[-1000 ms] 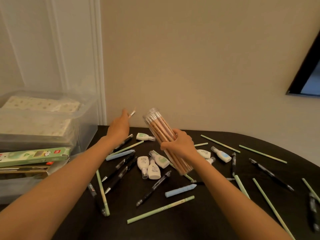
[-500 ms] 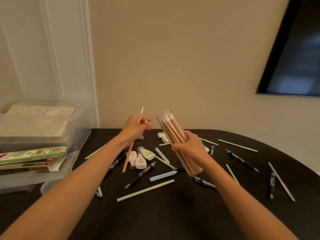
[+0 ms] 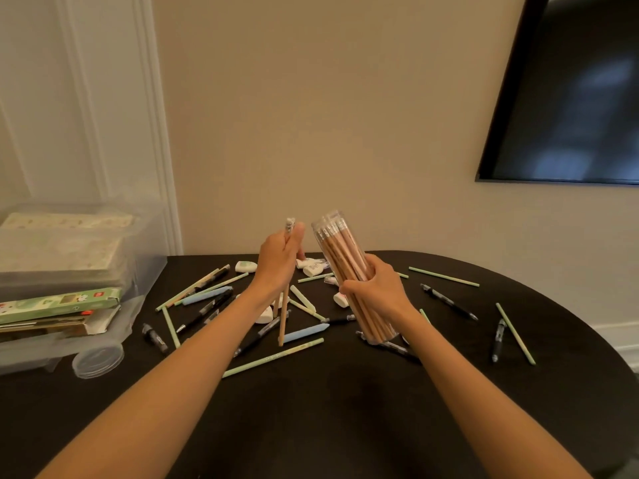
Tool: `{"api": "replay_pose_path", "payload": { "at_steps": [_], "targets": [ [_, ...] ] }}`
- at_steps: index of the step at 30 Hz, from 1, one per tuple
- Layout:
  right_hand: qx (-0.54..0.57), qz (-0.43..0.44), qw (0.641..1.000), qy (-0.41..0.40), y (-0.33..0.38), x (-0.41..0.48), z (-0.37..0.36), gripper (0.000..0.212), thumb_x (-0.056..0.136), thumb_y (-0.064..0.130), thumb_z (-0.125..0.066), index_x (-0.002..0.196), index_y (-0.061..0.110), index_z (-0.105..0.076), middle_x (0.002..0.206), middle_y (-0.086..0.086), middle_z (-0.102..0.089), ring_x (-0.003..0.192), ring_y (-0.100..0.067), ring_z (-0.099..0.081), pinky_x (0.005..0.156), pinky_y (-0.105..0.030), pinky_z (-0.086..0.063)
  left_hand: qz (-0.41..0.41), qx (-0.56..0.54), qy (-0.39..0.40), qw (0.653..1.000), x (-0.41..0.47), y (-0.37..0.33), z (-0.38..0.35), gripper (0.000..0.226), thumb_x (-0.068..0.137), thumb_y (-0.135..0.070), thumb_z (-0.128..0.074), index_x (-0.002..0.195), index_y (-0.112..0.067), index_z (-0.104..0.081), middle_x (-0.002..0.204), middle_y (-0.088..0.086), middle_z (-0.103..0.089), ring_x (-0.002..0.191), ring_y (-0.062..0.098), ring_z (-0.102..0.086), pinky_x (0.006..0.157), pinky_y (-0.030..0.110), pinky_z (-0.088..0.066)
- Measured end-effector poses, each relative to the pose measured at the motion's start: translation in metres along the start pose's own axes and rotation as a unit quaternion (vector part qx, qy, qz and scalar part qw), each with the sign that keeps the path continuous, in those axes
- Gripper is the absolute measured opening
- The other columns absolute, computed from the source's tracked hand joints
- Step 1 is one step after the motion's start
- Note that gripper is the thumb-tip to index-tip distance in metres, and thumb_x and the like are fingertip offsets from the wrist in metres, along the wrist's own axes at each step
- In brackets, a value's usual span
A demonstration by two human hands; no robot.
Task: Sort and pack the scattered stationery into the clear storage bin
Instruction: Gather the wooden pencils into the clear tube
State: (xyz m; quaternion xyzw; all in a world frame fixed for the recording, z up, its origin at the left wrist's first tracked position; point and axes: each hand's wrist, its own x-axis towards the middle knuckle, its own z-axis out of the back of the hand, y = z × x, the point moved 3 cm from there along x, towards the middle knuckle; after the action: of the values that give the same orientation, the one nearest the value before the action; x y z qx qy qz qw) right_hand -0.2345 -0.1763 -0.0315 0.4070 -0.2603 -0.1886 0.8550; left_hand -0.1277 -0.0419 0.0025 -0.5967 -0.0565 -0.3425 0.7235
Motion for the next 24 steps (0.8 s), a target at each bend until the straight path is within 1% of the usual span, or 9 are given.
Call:
{"api": "replay_pose_path", "payload": {
  "at_steps": [2,4,6,8,13,15,17,20,24],
  "targets": [
    [0.0,0.002,1.0,0.0,-0.002,-0.003,0.001,0.06,0.075,0.021,-0.073,0.127,0.016,-0.045,0.109,0.002,-0.054,0.098,-0.014,-0.055,0.082,-0.027,-0.046,0.007,-0.037,0.012,0.999,-0.008,0.006,-0.006,0.04,0.1,-0.032,-0.035,0.068,-0.012,-0.049,0.06,0.001,-0.05,0.058,0.01,-0.053,0.068,0.024,-0.046],
    [0.001,0.001,1.0,0.0,-0.005,-0.005,0.001,0.06,0.075,0.021,-0.074,0.127,0.016,-0.045,0.108,0.003,-0.054,0.098,-0.013,-0.054,0.08,-0.024,-0.045,0.016,-0.073,0.024,0.997,-0.016,0.012,-0.012,0.029,0.099,-0.03,-0.038,0.077,-0.013,-0.046,0.06,0.002,-0.046,0.045,0.003,-0.051,0.06,0.032,-0.053],
    [0.004,0.001,1.0,0.002,-0.007,-0.007,0.0,0.058,0.075,0.02,-0.073,0.126,0.017,-0.045,0.105,0.005,-0.053,0.096,-0.012,-0.053,0.074,-0.019,-0.043,0.025,-0.058,0.014,0.998,-0.024,0.02,-0.016,0.023,0.099,-0.028,-0.04,0.084,-0.011,-0.046,0.064,0.003,-0.043,0.043,0.005,-0.049,0.053,0.032,-0.05],
    [0.009,0.002,1.0,0.006,-0.009,-0.009,-0.001,0.056,0.075,0.018,-0.073,0.124,0.017,-0.046,0.104,0.006,-0.052,0.095,-0.011,-0.053,0.069,-0.015,-0.041,0.031,-0.051,0.005,0.998,-0.031,0.029,-0.021,0.023,0.099,-0.028,-0.041,0.081,-0.014,-0.046,0.066,0.001,-0.044,0.049,0.011,-0.046,0.052,0.035,-0.044],
    [0.004,-0.003,1.0,0.011,-0.017,-0.011,-0.003,0.065,0.071,0.013,-0.075,0.127,0.019,-0.042,0.114,0.001,-0.051,0.101,-0.014,-0.054,0.078,-0.023,-0.044,0.134,-0.129,-0.074,0.98,-0.032,0.043,-0.019,0.034,0.096,-0.023,-0.046,0.063,-0.017,-0.042,0.056,0.0,-0.035,0.05,0.011,-0.032,0.052,0.03,-0.028],
    [-0.013,0.002,1.0,0.002,-0.02,-0.01,-0.003,0.069,0.068,0.009,-0.076,0.126,0.021,-0.04,0.117,0.0,-0.049,0.102,-0.016,-0.055,0.079,-0.025,-0.048,0.168,-0.208,-0.127,0.955,-0.025,0.035,-0.011,0.031,0.092,-0.015,-0.047,0.062,-0.017,-0.039,0.053,-0.002,-0.031,0.043,0.008,-0.027,0.044,0.024,-0.025],
    [-0.058,0.013,0.998,-0.012,-0.023,-0.007,-0.002,0.069,0.066,0.006,-0.076,0.123,0.022,-0.04,0.114,0.003,-0.043,0.103,-0.016,-0.052,0.082,-0.029,-0.05,0.192,-0.299,-0.18,0.917,-0.015,0.024,0.002,0.029,0.09,-0.012,-0.047,0.063,-0.018,-0.037,0.053,-0.004,-0.029,0.037,0.004,-0.024,0.037,0.017,-0.022],
    [-0.146,0.035,0.987,-0.056,-0.029,-0.003,-0.003,0.065,0.066,0.003,-0.075,0.12,0.021,-0.043,0.113,0.0,-0.044,0.105,-0.02,-0.049,0.09,-0.038,-0.047,0.202,-0.405,-0.23,0.862,-0.004,0.012,0.018,0.033,0.091,-0.017,-0.046,0.06,-0.02,-0.035,0.049,-0.007,-0.028,0.037,0.004,-0.023,0.036,0.016,-0.022],
    [-0.195,0.03,0.975,-0.1,-0.038,0.001,-0.005,0.06,0.071,-0.003,-0.068,0.122,0.019,-0.045,0.123,-0.005,-0.046,0.109,-0.021,-0.041,0.091,-0.032,-0.036,0.232,-0.469,-0.287,0.802,0.0,0.013,0.028,0.033,0.092,-0.019,-0.044,0.061,-0.019,-0.035,0.051,-0.006,-0.029,0.037,0.005,-0.025,0.036,0.016,-0.024]
  ]
}}
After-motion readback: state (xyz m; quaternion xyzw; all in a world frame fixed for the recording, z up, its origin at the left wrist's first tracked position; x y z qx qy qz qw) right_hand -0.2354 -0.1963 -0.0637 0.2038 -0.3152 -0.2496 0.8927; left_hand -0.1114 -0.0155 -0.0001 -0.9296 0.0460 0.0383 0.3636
